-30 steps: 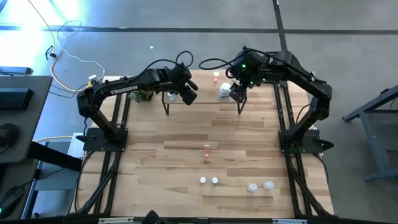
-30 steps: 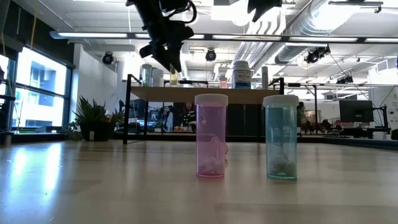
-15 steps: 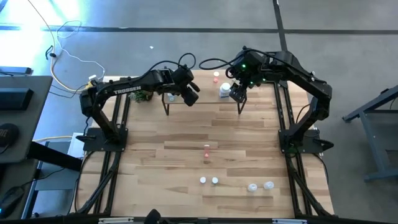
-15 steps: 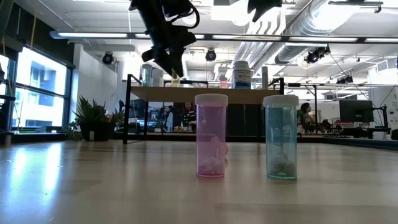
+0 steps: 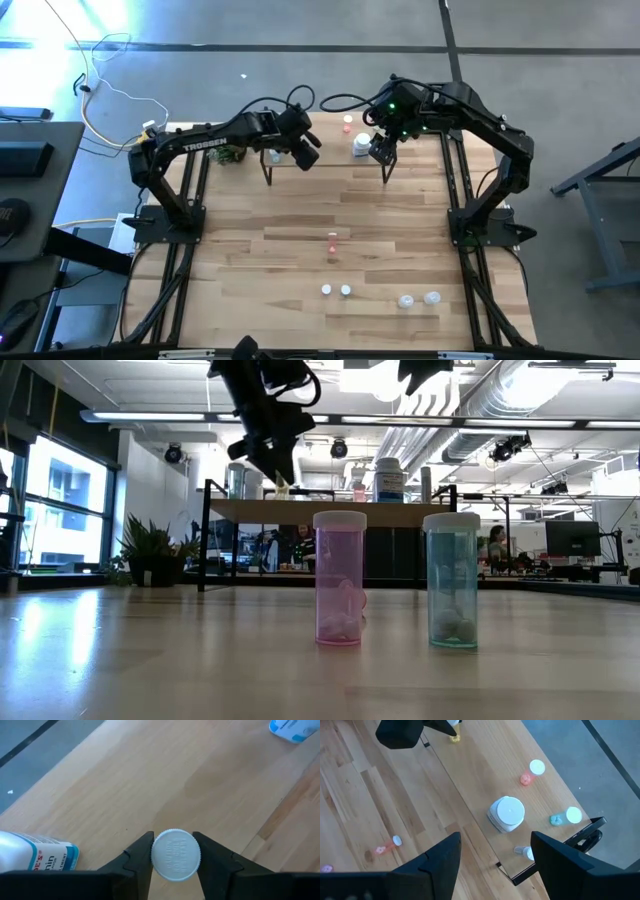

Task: Pick and place medicine bottles onto shelf by color
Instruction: Put the yellow pill bottle on the shelf

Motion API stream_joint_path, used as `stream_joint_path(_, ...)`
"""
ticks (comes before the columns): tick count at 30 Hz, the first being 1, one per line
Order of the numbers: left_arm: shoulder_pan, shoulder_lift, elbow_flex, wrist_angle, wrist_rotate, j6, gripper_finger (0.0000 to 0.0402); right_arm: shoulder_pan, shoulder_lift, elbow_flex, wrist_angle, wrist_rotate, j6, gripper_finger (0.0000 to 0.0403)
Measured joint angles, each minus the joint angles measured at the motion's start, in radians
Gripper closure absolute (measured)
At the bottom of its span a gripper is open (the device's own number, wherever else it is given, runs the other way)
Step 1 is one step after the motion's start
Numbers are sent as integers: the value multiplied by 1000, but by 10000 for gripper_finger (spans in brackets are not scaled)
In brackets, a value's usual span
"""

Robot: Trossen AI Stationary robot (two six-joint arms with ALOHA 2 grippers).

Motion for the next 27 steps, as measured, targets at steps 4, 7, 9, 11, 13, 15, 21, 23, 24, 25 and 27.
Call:
stream_joint_path(4,0,2,0,-4,1,0,252,0,0,0,0,0,-8,171)
stream_joint_path(7,0,2,0,-3,1,0,236,0,0,0,0,0,-8,171)
stream_joint_path(9,0,2,0,-1,1,0,228,0,0,0,0,0,-8,171)
stream_joint_path(11,0,2,0,-1,2,0,221,0,0,0,0,0,-8,171)
stream_joint_path(13,0,2,0,0,4,0,216,0,0,0,0,0,-8,171)
stream_joint_path(15,0,2,0,0,18,0,211,0,0,0,0,0,-7,171)
stream_joint_path(21,0,2,6,0,33,-7,202,0,0,0,0,0,-7,171)
stream_joint_path(23,0,2,15,1,32,-7,202,0,0,0,0,0,-7,171)
stream_joint_path(24,0,2,20,0,29,-8,202,0,0,0,0,0,-7,171)
stream_joint_path(25,0,2,25,0,26,-8,201,0,0,0,0,0,-7,171)
stream_joint_path(27,0,2,37,1,25,-8,201,0,0,0,0,0,-7,171)
